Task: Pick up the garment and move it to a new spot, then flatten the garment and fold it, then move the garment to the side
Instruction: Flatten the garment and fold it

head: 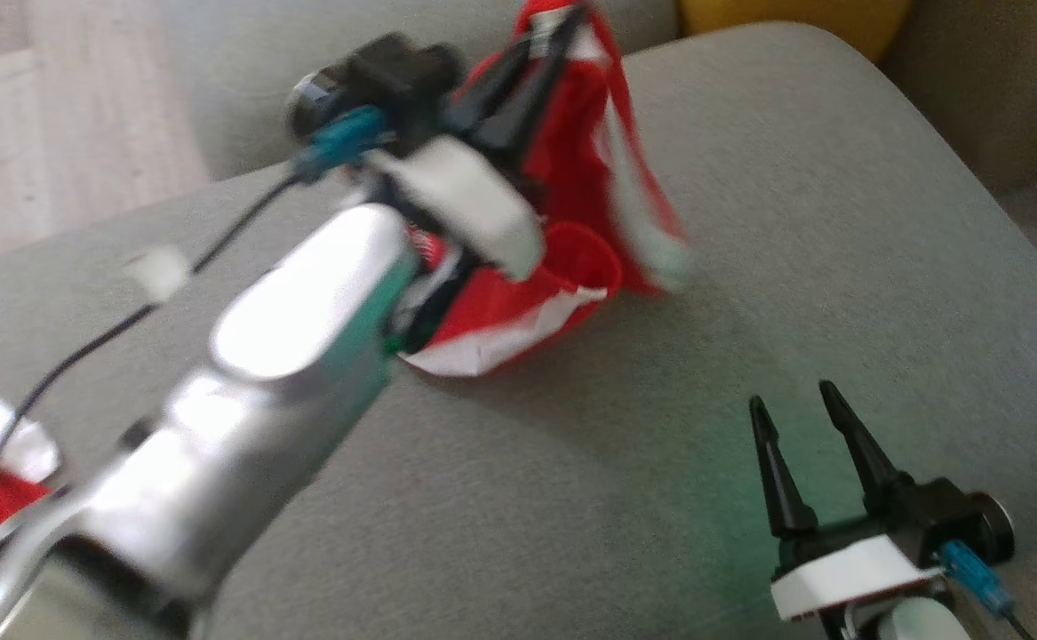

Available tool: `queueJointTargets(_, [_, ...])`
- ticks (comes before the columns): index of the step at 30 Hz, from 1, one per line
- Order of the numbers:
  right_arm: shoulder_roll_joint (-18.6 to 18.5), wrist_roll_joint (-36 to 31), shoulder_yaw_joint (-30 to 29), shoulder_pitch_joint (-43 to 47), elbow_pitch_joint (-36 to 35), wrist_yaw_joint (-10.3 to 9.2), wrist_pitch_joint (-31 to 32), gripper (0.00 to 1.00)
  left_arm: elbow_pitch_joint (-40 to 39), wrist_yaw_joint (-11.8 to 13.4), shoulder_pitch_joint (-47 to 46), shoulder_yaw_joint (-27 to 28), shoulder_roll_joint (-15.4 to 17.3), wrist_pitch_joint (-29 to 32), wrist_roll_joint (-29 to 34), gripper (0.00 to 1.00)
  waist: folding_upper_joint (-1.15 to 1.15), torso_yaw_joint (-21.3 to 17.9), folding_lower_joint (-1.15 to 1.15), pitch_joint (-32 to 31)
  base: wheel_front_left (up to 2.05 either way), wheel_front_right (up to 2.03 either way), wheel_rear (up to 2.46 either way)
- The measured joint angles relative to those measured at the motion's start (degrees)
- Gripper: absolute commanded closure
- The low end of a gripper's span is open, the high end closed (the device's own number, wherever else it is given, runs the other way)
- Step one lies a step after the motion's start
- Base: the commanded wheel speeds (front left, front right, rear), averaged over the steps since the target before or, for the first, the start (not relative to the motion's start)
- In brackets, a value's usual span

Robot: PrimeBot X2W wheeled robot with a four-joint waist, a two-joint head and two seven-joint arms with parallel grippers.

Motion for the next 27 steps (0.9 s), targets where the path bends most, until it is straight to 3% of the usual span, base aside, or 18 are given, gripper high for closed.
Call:
queueJointTargets(4, [0.0,0.0,-0.7,1.5,-0.2,0.0,0.0,0.0,-4.9,0.5,8.6,1.1,7.2,2.5,-3.6,1.0,0.0,2.7,0.0,-1.3,0.0,0.0,0.0])
queueJointTargets(6, [0.0,0.0,-0.7,1.8,-0.2,0.0,0.0,0.0,-6.2,2.2,16.2,1.2,10.5,2.4,-5.1,1.0,0.0,4.2,0.01,-1.6,0.0,0.0,0.0])
queueJointTargets(10, [0.0,0.0,-0.2,2.1,1.6,0.0,0.0,0.0,-7.1,3.5,28.9,1.4,15.1,0.1,-7.4,1.0,0.0,7.3,0.01,-1.5,0.0,0.0,0.0])
queueJointTargets(21, [-0.7,1.1,4.9,0.6,18.6,0.0,0.1,0.0,-7.2,4.0,31.9,2.0,15.8,-3.7,-7.8,1.0,0.0,13.7,0.02,-0.3,0.0,0.0,0.0])
queueJointTargets(27, [-0.8,0.4,6.4,-4.7,23.6,0.0,0.1,0.0,-6.9,4.0,31.9,1.4,15.7,-3.7,-7.5,1.0,0.0,15.2,0.02,-0.3,0.0,0.0,0.0])
